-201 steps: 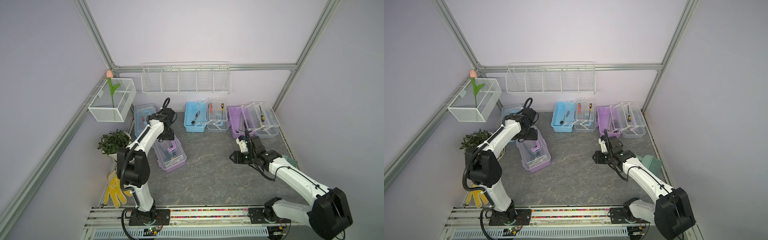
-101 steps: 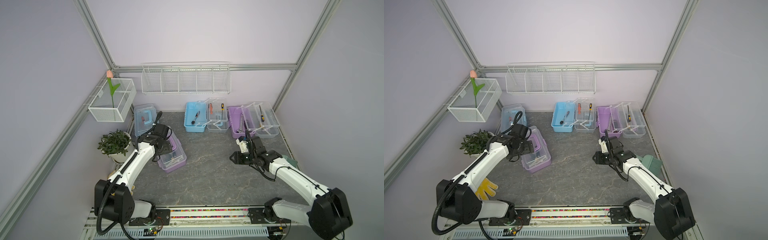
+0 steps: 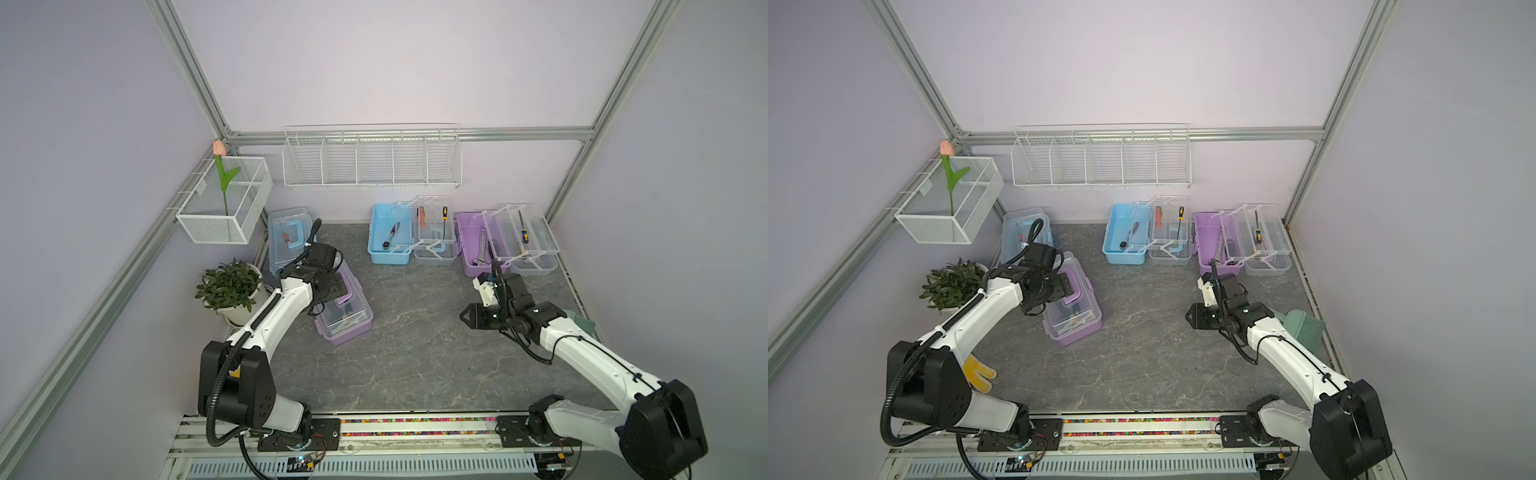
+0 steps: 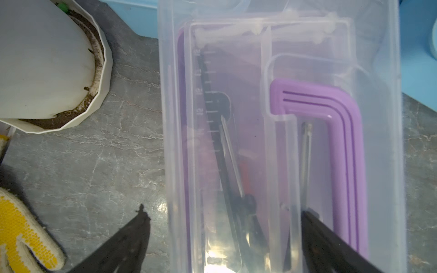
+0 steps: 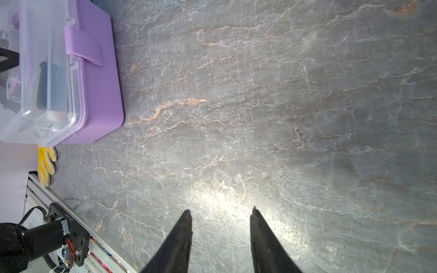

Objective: Close toolboxes
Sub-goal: Move the toolbox to the center of the board.

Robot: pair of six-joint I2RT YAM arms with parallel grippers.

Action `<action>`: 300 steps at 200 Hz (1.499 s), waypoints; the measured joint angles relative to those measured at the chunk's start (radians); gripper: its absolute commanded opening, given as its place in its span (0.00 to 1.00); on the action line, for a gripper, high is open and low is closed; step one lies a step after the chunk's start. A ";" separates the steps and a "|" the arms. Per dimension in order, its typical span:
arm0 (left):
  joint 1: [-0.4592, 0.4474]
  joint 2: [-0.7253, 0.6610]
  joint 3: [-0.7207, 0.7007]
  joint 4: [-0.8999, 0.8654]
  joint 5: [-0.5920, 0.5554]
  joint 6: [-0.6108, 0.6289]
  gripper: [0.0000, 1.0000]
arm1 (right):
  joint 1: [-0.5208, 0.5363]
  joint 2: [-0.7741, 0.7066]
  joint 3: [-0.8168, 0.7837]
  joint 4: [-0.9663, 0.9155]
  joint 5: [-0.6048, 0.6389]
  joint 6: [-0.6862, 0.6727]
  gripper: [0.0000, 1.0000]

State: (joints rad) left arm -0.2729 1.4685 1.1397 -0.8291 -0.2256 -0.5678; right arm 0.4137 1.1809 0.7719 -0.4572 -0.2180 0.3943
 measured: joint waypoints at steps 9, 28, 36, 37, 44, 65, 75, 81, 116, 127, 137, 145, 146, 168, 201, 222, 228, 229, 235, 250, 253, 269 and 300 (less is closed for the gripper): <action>0.000 0.000 0.000 0.003 0.002 0.003 0.87 | 0.000 0.000 0.000 0.000 0.000 -0.002 0.43; -0.008 0.000 -0.006 0.016 0.006 0.004 0.80 | -0.001 0.000 0.000 0.000 0.000 -0.003 0.43; -0.013 -0.001 -0.006 0.017 0.003 0.000 0.78 | -0.002 0.000 0.000 0.000 0.000 -0.003 0.43; -0.014 -0.001 -0.007 0.016 0.002 0.000 0.78 | -0.002 0.000 0.000 0.000 0.000 -0.003 0.43; -0.018 -0.002 -0.007 0.016 -0.002 -0.001 0.78 | -0.003 0.000 0.000 0.000 0.000 -0.003 0.43; -0.038 -0.001 -0.009 0.016 -0.024 -0.008 0.77 | -0.007 0.000 0.000 0.000 0.000 -0.003 0.43; -0.056 -0.001 -0.008 0.013 -0.028 -0.008 0.75 | -0.009 0.000 0.000 0.000 0.000 -0.004 0.43; -0.070 -0.001 -0.007 0.010 -0.029 -0.008 0.75 | -0.010 0.000 0.000 0.000 0.000 -0.004 0.43; -0.175 0.056 0.066 -0.036 -0.012 0.004 0.70 | -0.013 0.000 0.000 0.000 0.000 -0.006 0.43; -0.196 0.074 0.089 -0.044 -0.006 0.010 0.68 | -0.013 0.000 0.000 -0.001 0.000 -0.006 0.43; -0.206 0.087 0.105 -0.051 -0.003 0.020 0.65 | -0.013 0.000 0.000 -0.002 0.000 -0.006 0.43; -0.206 0.096 0.116 -0.057 -0.001 0.029 0.64 | -0.013 0.000 0.000 -0.002 0.000 -0.006 0.43; -0.205 0.097 0.117 -0.058 0.000 0.030 0.63 | -0.013 0.000 0.000 -0.003 0.000 -0.006 0.43; -0.169 0.126 0.157 -0.088 0.043 0.069 0.62 | -0.013 0.000 0.000 -0.003 0.000 -0.006 0.43; -0.092 0.219 0.260 -0.100 0.072 0.174 0.58 | -0.013 0.000 0.000 -0.013 0.000 -0.006 0.43; -0.049 0.293 0.348 -0.105 0.081 0.230 0.56 | -0.013 0.000 0.000 -0.020 0.000 -0.006 0.43; -0.037 0.312 0.371 -0.105 0.085 0.243 0.56 | -0.013 0.000 0.000 -0.022 0.000 -0.006 0.43; -0.037 0.314 0.373 -0.105 0.085 0.245 0.56 | -0.013 0.000 0.000 -0.022 0.000 -0.006 0.43; -0.026 0.334 0.397 -0.104 0.089 0.257 0.56 | -0.013 0.000 0.000 -0.024 0.000 -0.006 0.43; -0.003 0.381 0.458 -0.105 0.094 0.279 0.55 | -0.014 0.000 0.000 -0.027 0.000 -0.006 0.43; 0.001 0.390 0.469 -0.105 0.093 0.283 0.54 | -0.014 0.000 0.000 -0.028 0.001 -0.006 0.43; 0.020 0.442 0.537 -0.116 0.092 0.298 0.54 | -0.014 0.000 0.000 -0.031 0.001 -0.006 0.43; 0.040 0.532 0.664 -0.143 0.074 0.334 0.54 | -0.014 0.000 0.000 -0.033 0.001 -0.006 0.43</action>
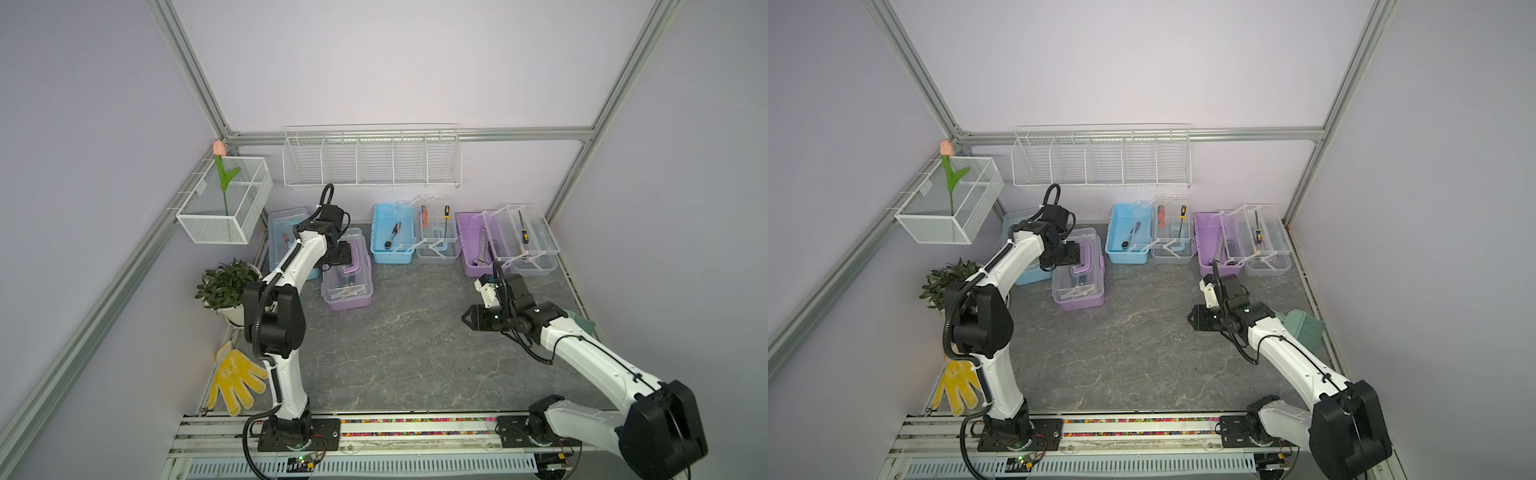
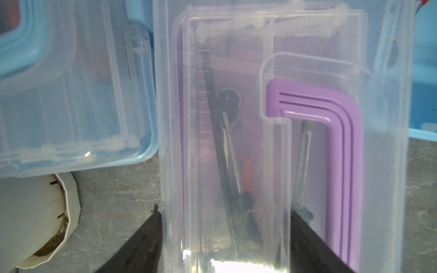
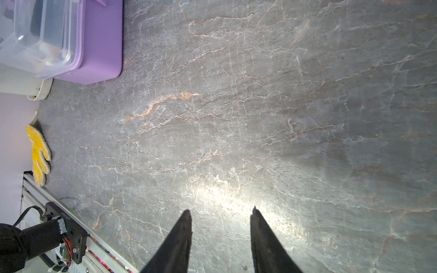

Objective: Close toolboxes
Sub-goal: Move the toolbox to the center of the board.

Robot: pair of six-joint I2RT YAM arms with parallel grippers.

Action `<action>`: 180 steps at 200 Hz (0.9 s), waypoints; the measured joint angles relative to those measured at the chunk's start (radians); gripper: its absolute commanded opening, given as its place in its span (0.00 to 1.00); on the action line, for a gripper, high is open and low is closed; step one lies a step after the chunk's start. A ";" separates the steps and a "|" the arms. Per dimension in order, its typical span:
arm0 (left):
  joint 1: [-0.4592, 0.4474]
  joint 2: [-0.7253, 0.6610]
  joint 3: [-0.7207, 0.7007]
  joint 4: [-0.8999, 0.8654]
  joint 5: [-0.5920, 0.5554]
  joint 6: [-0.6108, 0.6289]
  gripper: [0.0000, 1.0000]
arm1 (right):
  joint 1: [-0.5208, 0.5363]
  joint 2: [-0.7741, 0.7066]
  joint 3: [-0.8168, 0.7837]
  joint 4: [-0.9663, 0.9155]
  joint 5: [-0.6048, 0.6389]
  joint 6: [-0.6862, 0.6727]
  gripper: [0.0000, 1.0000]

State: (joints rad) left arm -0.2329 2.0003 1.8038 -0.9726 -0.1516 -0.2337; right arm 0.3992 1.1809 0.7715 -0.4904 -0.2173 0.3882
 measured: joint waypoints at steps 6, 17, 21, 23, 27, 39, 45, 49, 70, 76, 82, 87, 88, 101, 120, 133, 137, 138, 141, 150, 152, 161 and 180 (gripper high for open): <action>0.002 0.017 0.026 -0.006 -0.006 0.008 0.53 | 0.000 0.000 0.000 0.000 0.000 0.000 0.43; 0.004 0.053 0.082 -0.019 -0.021 0.031 0.52 | 0.000 0.000 0.000 0.000 0.000 0.000 0.43; 0.004 0.069 0.105 -0.024 -0.029 0.041 0.52 | 0.000 0.000 0.000 -0.001 0.000 0.000 0.43; 0.004 0.076 0.117 -0.027 -0.034 0.046 0.52 | 0.000 0.000 0.000 -0.001 0.000 0.000 0.43; 0.004 0.090 0.140 -0.032 -0.043 0.057 0.52 | 0.000 0.000 0.000 -0.002 0.000 0.000 0.43; 0.005 0.138 0.218 -0.034 -0.061 0.075 0.52 | 0.000 0.000 0.000 -0.006 0.003 0.000 0.43; 0.009 0.166 0.254 -0.034 -0.068 0.083 0.52 | 0.000 0.000 0.000 -0.008 0.003 0.000 0.43; 0.012 0.188 0.285 -0.035 -0.072 0.086 0.52 | 0.000 0.000 0.000 -0.009 0.004 0.000 0.43; 0.023 0.261 0.412 -0.047 -0.066 0.101 0.51 | 0.000 0.000 0.000 -0.011 0.007 0.000 0.43; 0.028 0.279 0.436 -0.052 -0.059 0.101 0.51 | 0.000 0.000 0.000 -0.012 0.008 0.000 0.43; 0.034 0.297 0.460 -0.054 -0.057 0.104 0.51 | 0.000 0.000 0.000 -0.013 0.008 0.000 0.43; 0.037 0.306 0.476 -0.053 -0.056 0.104 0.51 | 0.000 0.000 0.000 -0.013 0.008 0.000 0.43; 0.038 0.308 0.478 -0.054 -0.056 0.104 0.51 | 0.000 0.000 0.000 -0.014 0.008 0.000 0.43; 0.048 0.318 0.499 -0.061 -0.045 0.104 0.51 | 0.000 0.000 0.000 -0.015 0.008 0.000 0.43; 0.057 0.289 0.441 -0.027 -0.041 0.102 0.60 | 0.000 0.000 0.000 -0.015 0.009 0.000 0.43; 0.058 0.233 0.344 0.025 -0.043 0.093 0.75 | 0.000 0.000 0.000 -0.015 0.011 0.000 0.43; 0.059 0.211 0.310 0.040 -0.043 0.095 0.78 | 0.000 0.000 0.000 -0.015 0.011 0.000 0.43; 0.059 0.204 0.299 0.042 -0.043 0.087 0.79 | 0.000 0.000 0.000 -0.015 0.011 0.000 0.43; 0.059 0.189 0.278 0.047 -0.040 0.096 0.82 | 0.000 0.000 0.000 -0.016 0.011 0.000 0.43; 0.059 0.143 0.216 0.053 -0.042 0.090 0.90 | 0.000 0.000 0.000 -0.016 0.011 0.000 0.43; 0.059 0.133 0.203 0.054 -0.043 0.082 0.91 | 0.000 0.000 0.000 -0.016 0.011 0.000 0.43; 0.057 0.085 0.155 0.051 -0.051 0.089 0.98 | 0.000 0.000 0.000 -0.016 0.011 0.000 0.43; 0.042 -0.020 0.082 0.048 -0.085 0.079 0.99 | 0.000 0.002 0.000 -0.018 0.014 0.000 0.43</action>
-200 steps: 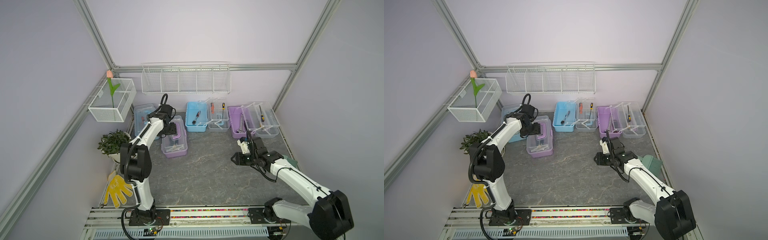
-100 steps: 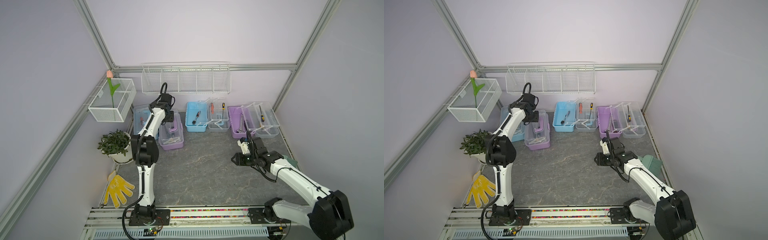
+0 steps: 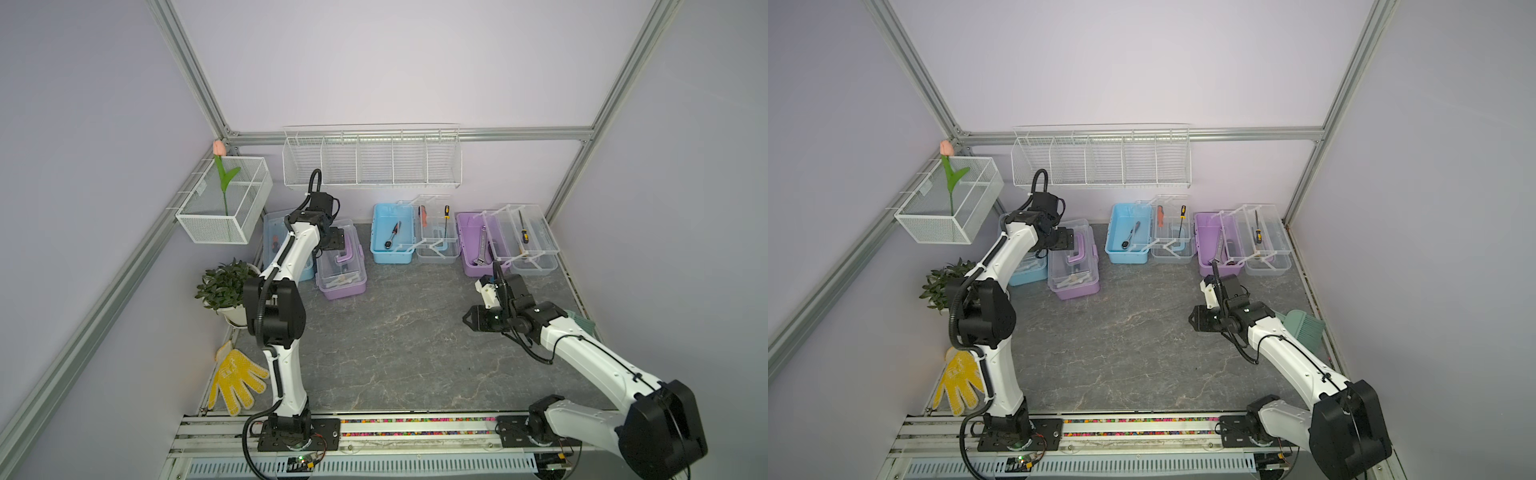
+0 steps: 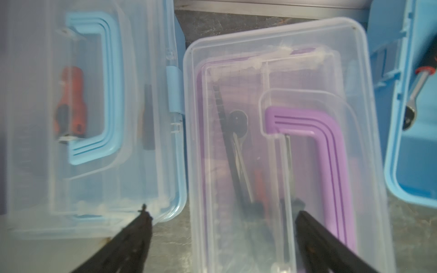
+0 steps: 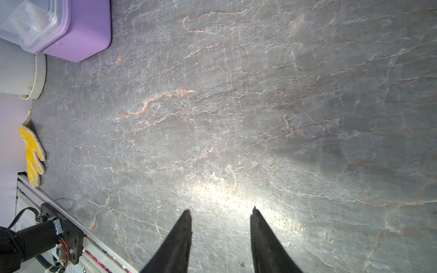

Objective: Close toolboxes
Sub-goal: Move the toolbox to the center of the board.

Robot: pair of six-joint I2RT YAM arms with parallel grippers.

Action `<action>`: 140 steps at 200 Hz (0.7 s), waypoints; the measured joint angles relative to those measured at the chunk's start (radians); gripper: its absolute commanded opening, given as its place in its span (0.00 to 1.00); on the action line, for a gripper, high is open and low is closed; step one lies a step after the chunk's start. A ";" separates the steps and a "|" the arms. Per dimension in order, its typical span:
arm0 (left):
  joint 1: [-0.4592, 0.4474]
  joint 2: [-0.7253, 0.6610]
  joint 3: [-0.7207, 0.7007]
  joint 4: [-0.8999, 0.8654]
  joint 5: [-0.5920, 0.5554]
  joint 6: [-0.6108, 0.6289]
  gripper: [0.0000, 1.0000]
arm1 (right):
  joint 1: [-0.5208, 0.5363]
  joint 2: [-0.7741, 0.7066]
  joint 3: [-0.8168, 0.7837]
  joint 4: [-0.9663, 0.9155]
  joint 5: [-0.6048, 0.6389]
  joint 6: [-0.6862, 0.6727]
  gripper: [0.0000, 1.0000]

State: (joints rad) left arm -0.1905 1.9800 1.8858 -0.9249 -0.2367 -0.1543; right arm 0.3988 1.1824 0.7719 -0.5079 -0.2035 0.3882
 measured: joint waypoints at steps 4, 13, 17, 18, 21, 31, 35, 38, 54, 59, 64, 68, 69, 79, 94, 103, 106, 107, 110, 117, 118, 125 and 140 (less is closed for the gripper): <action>-0.007 -0.026 -0.014 0.000 -0.006 -0.003 1.00 | 0.000 0.000 0.000 0.000 0.001 0.000 0.43; -0.029 -0.090 -0.050 0.000 -0.019 -0.016 0.97 | 0.000 0.000 0.000 0.000 0.002 0.000 0.43; -0.043 -0.123 -0.070 0.002 -0.023 -0.021 0.95 | 0.000 0.000 0.000 0.000 0.002 0.000 0.43; -0.045 -0.129 -0.074 0.002 -0.024 -0.022 0.94 | 0.000 0.000 0.000 0.000 0.002 0.000 0.43; -0.057 -0.153 -0.088 0.001 -0.024 -0.029 0.92 | 0.000 0.000 0.000 0.000 0.002 0.000 0.43; -0.105 -0.242 -0.159 0.012 -0.033 -0.051 0.88 | 0.000 0.000 0.000 0.000 0.005 0.000 0.43; -0.126 -0.275 -0.187 0.014 -0.031 -0.061 0.85 | 0.000 0.000 0.000 0.000 0.005 0.000 0.43; -0.145 -0.304 -0.215 0.016 -0.031 -0.069 0.82 | 0.000 0.000 0.000 -0.001 0.005 0.000 0.43; -0.225 -0.423 -0.351 0.035 0.001 -0.111 0.75 | 0.000 0.000 0.000 -0.001 0.006 0.000 0.43; -0.245 -0.456 -0.402 0.043 0.016 -0.123 0.73 | 0.000 0.000 0.000 -0.001 0.007 0.000 0.43; -0.258 -0.483 -0.449 0.055 0.029 -0.142 0.71 | 0.000 0.000 0.000 -0.001 0.007 0.000 0.43; -0.268 -0.503 -0.489 0.066 0.043 -0.156 0.71 | 0.000 0.000 0.000 -0.001 0.008 0.000 0.43; -0.269 -0.506 -0.496 0.067 0.045 -0.159 0.71 | 0.000 0.000 0.000 -0.001 0.008 0.000 0.43; -0.283 -0.539 -0.589 0.094 0.071 -0.185 0.69 | 0.000 0.000 0.000 -0.001 0.009 0.000 0.43; -0.294 -0.555 -0.716 0.143 0.112 -0.225 0.68 | 0.000 0.002 0.000 -0.001 0.010 0.000 0.43; -0.298 -0.547 -0.771 0.170 0.124 -0.245 0.67 | 0.000 0.003 0.000 -0.001 0.010 0.000 0.43; -0.298 -0.544 -0.785 0.176 0.126 -0.251 0.67 | 0.000 0.003 0.000 -0.001 0.010 0.000 0.43; -0.298 -0.540 -0.791 0.179 0.127 -0.254 0.67 | 0.000 0.003 0.000 -0.001 0.010 0.000 0.43; -0.299 -0.532 -0.802 0.184 0.126 -0.262 0.67 | 0.000 0.003 0.000 -0.001 0.010 0.000 0.43; -0.299 -0.508 -0.817 0.192 0.126 -0.274 0.67 | 0.000 0.003 0.000 -0.001 0.010 0.000 0.43; -0.299 -0.506 -0.818 0.193 0.126 -0.274 0.66 | 0.000 0.003 0.000 -0.001 0.010 0.000 0.43; -0.296 -0.474 -0.819 0.203 0.127 -0.283 0.66 | 0.000 0.003 0.000 -0.001 0.013 0.000 0.43; -0.278 -0.403 -0.816 0.250 0.134 -0.291 0.66 | 0.000 0.003 0.000 -0.002 0.017 0.000 0.44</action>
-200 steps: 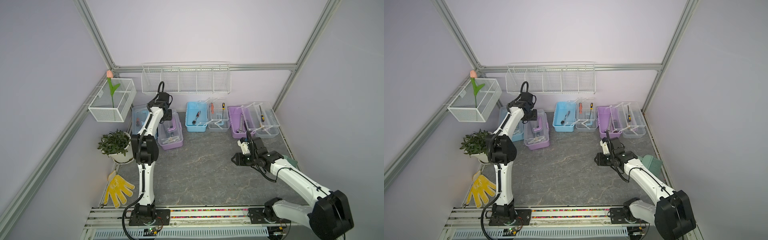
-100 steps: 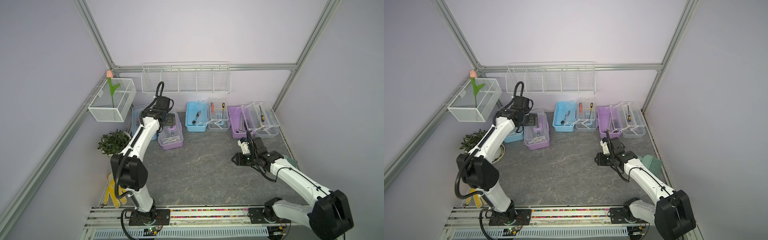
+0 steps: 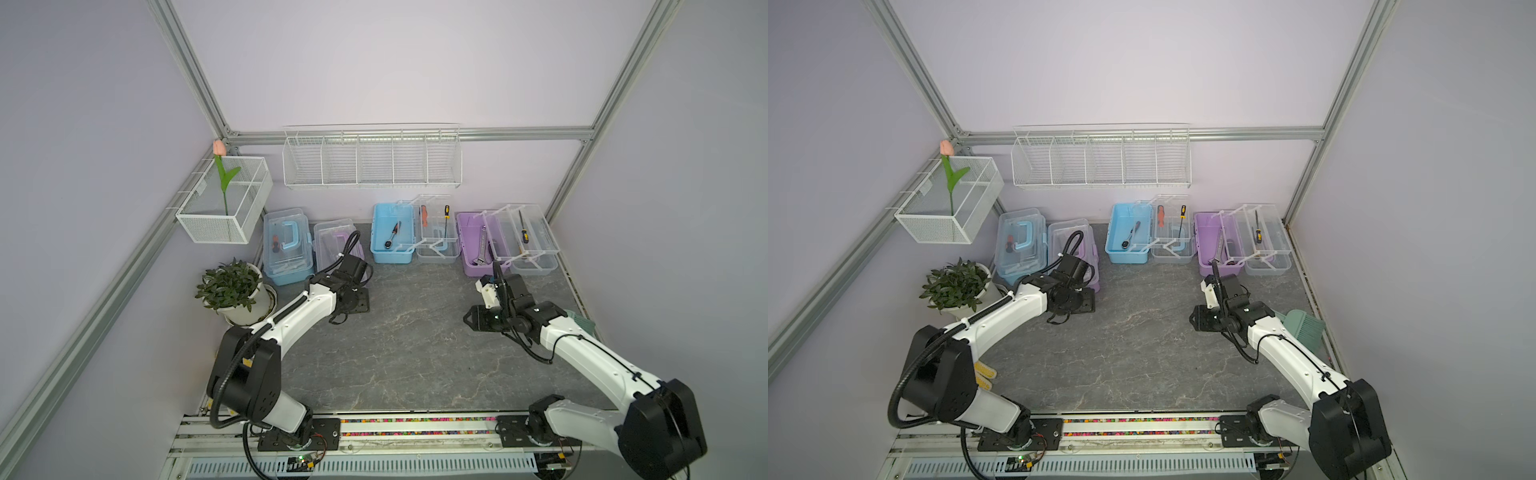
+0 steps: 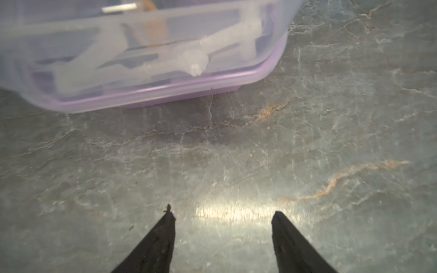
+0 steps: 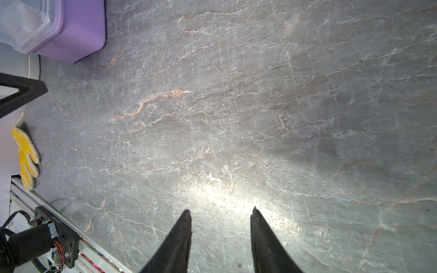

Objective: Close toolboxes
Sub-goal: Move the toolbox to the center of the board.

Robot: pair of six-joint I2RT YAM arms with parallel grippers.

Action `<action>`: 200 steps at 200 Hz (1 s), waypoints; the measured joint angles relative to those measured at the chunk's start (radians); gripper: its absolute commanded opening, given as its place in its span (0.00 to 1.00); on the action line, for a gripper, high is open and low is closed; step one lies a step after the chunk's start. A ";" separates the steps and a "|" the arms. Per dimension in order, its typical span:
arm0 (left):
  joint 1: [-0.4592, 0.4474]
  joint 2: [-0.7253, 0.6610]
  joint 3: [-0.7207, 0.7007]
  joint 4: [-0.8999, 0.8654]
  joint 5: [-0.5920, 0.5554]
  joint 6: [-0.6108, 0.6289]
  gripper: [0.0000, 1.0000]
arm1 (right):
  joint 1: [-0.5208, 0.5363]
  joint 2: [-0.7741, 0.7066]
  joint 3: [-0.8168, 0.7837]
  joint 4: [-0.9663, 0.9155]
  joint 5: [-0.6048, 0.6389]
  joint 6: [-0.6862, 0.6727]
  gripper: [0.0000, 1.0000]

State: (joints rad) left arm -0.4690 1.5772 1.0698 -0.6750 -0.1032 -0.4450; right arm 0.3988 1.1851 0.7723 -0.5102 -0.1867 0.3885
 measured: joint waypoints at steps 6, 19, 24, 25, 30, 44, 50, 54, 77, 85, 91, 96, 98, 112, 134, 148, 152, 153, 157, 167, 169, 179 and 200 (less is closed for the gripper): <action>0.014 0.030 0.002 0.018 0.003 0.000 0.65 | 0.000 0.000 0.000 -0.002 0.004 0.000 0.43; 0.050 0.087 0.019 0.052 -0.003 0.003 0.64 | 0.000 0.000 0.000 -0.006 0.007 0.000 0.43; 0.069 0.105 0.036 0.066 -0.003 0.005 0.64 | 0.000 0.000 0.000 -0.008 0.008 0.000 0.44; 0.074 0.108 0.042 0.068 -0.001 0.005 0.64 | 0.000 0.000 0.000 -0.009 0.009 0.000 0.44; 0.093 0.125 0.060 0.077 0.000 0.008 0.64 | 0.000 0.000 0.000 -0.010 0.011 0.000 0.43; 0.139 0.165 0.104 0.086 0.006 0.016 0.64 | 0.000 0.000 0.001 -0.016 0.013 0.000 0.44; 0.155 0.179 0.117 0.080 0.010 0.024 0.63 | 0.000 0.000 0.002 -0.018 0.014 0.000 0.44; 0.165 0.189 0.126 0.078 0.011 0.033 0.63 | 0.000 0.000 0.002 -0.017 0.015 0.000 0.44; 0.194 0.242 0.193 0.070 0.015 0.080 0.63 | -0.003 0.000 0.004 -0.017 0.015 0.000 0.44; 0.200 0.262 0.216 0.071 0.014 0.097 0.63 | -0.003 0.000 0.004 -0.018 0.015 0.000 0.44; 0.204 0.277 0.232 0.071 0.013 0.109 0.63 | -0.003 0.000 0.005 -0.018 0.015 0.000 0.44; 0.208 0.290 0.246 0.071 0.011 0.116 0.63 | -0.004 0.000 0.005 -0.018 0.015 0.000 0.43; 0.209 0.294 0.252 0.070 0.010 0.119 0.63 | -0.004 0.000 0.005 -0.018 0.015 0.000 0.43; 0.220 0.319 0.283 0.070 0.011 0.138 0.63 | -0.005 0.000 0.006 -0.018 0.015 0.000 0.44; 0.243 0.350 0.323 0.064 0.013 0.159 0.63 | -0.005 0.000 0.007 -0.018 0.016 0.000 0.44; 0.264 0.375 0.359 0.053 0.015 0.169 0.63 | -0.005 0.000 0.008 -0.018 0.017 0.000 0.43; 0.272 0.383 0.370 0.050 0.014 0.170 0.63 | -0.005 0.000 0.008 -0.018 0.018 0.000 0.43; 0.273 0.385 0.372 0.050 0.015 0.171 0.63 | -0.005 0.000 0.008 -0.018 0.018 0.000 0.44; 0.281 0.393 0.382 0.048 0.014 0.174 0.63 | -0.005 0.000 0.008 -0.018 0.018 0.000 0.43; 0.296 0.409 0.402 0.047 0.014 0.178 0.63 | -0.005 0.000 0.008 -0.018 0.019 0.000 0.44; 0.300 0.412 0.406 0.048 0.014 0.179 0.63 | -0.005 0.000 0.008 -0.018 0.019 0.000 0.43; 0.314 0.421 0.415 0.052 0.009 0.181 0.63 | -0.005 0.000 0.008 -0.018 0.021 0.000 0.43; 0.334 0.422 0.417 0.050 -0.009 0.182 0.63 | -0.005 0.001 0.008 -0.020 0.026 0.000 0.43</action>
State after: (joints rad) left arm -0.1349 1.9995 1.4864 -0.6254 -0.1123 -0.2626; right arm 0.3939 1.1858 0.7799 -0.5301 -0.1604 0.3882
